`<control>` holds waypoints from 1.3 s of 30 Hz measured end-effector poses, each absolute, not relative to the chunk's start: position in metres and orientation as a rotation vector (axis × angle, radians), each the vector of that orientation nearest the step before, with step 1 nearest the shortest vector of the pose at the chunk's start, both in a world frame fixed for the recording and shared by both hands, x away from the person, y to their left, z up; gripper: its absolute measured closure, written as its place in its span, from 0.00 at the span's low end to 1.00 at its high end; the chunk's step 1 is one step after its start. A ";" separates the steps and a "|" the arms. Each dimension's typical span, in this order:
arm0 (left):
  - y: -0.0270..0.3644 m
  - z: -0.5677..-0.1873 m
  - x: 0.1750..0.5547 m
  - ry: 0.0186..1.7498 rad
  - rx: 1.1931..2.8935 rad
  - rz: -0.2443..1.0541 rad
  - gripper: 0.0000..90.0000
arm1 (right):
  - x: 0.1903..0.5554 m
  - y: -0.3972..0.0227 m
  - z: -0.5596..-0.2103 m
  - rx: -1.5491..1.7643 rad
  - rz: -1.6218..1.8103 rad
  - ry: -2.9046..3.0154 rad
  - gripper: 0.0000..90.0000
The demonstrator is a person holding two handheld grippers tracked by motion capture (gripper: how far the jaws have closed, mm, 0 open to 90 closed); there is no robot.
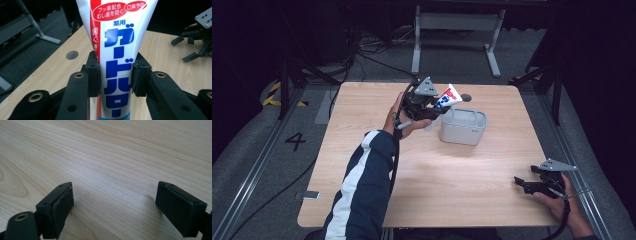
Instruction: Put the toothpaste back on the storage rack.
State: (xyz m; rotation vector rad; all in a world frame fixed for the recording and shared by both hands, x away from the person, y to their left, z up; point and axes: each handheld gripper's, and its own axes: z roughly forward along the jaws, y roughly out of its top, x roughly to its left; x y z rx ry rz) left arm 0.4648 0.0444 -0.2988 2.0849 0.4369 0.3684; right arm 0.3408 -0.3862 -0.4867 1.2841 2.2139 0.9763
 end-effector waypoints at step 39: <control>-0.026 -0.315 0.504 0.430 1.970 0.348 0.73 | 0.340 -0.387 -0.487 1.275 0.975 2.218 0.17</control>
